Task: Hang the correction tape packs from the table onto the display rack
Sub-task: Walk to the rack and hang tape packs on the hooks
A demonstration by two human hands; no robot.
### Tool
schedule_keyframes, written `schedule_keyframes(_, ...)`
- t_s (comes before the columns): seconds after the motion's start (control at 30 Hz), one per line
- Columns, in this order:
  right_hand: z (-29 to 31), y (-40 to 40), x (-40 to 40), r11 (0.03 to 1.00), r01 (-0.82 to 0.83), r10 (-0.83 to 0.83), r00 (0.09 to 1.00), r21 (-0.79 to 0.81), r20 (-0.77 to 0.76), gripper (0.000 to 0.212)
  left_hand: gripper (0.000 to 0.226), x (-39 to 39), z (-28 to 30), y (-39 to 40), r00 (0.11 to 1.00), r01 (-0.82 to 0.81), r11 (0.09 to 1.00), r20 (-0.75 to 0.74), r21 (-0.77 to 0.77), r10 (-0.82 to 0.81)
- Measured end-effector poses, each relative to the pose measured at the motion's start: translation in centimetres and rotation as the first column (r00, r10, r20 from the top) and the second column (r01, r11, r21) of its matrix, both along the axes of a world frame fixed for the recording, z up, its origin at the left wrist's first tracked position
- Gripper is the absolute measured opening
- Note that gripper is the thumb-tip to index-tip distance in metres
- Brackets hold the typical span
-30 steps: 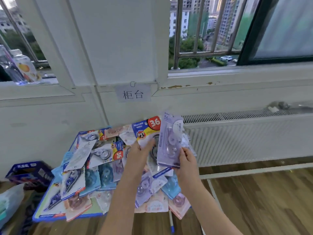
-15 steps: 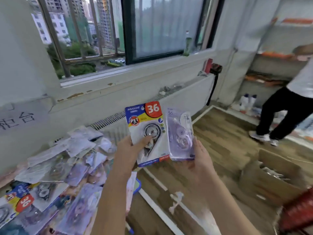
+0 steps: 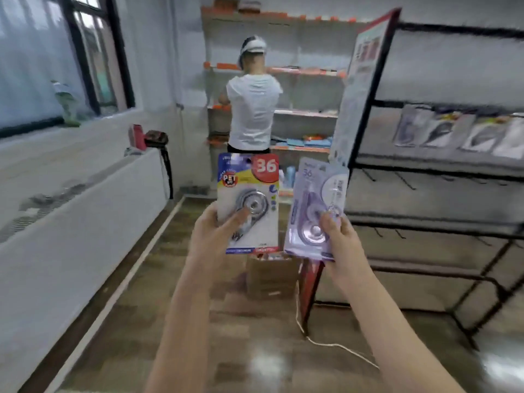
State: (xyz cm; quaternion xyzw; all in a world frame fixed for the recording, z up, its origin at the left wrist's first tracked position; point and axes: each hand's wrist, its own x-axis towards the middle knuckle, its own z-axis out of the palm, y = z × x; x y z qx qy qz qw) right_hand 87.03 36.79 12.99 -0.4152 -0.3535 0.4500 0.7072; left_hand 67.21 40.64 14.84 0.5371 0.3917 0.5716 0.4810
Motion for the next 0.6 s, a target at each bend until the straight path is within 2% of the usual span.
schedule_keyframes(0.03, 0.6, -0.5, 2.9, 0.999, 0.050, -0.050, 0.998, 0.012, 0.027, 0.061, 0.018, 2.9, 0.3, 0.6, 0.999, 0.046, 0.999, 0.007, 0.010, -0.046)
schedule_keyframes(0.1, 1.3, -1.6, 8.2, 0.990, 0.133, -0.135, 0.989, 0.039, 0.062, 0.033, 0.018, 8.6, 0.9, 1.5, 0.990, 0.139, 0.990, 0.005, 0.006, -0.139)
schedule_keyframes(0.13, 1.7, -2.2, 10.6, 0.982, 0.184, -0.187, 0.979, 0.049, 0.074, 0.028, 0.018, 11.3, 1.1, 1.7, 0.983, 0.181, 0.983, -0.006, 0.005, -0.181)
schedule_keyframes(0.27, 1.7, -4.5, 19.1, 0.926, 0.371, -0.378, 0.908, 0.071, 0.181, 0.027, 0.014, 21.2, 1.2, 2.3, 0.938, 0.347, 0.938, -0.005, 0.006, -0.347)
schedule_keyframes(0.37, 0.6, -5.5, 25.1, 0.873, 0.485, -0.485, 0.854, 0.051, 0.186, 0.023, 0.013, 28.1, 0.7, 2.7, 0.891, 0.454, 0.891, -0.010, -0.003, -0.454)
schedule_keyframes(0.6, -0.5, -2.9, 37.5, 0.809, 0.585, -0.583, 0.790, 0.051, 0.189, 0.028, 0.017, 42.5, -0.7, 6.1, 0.810, 0.586, 0.809, 0.009, -0.040, -0.586)
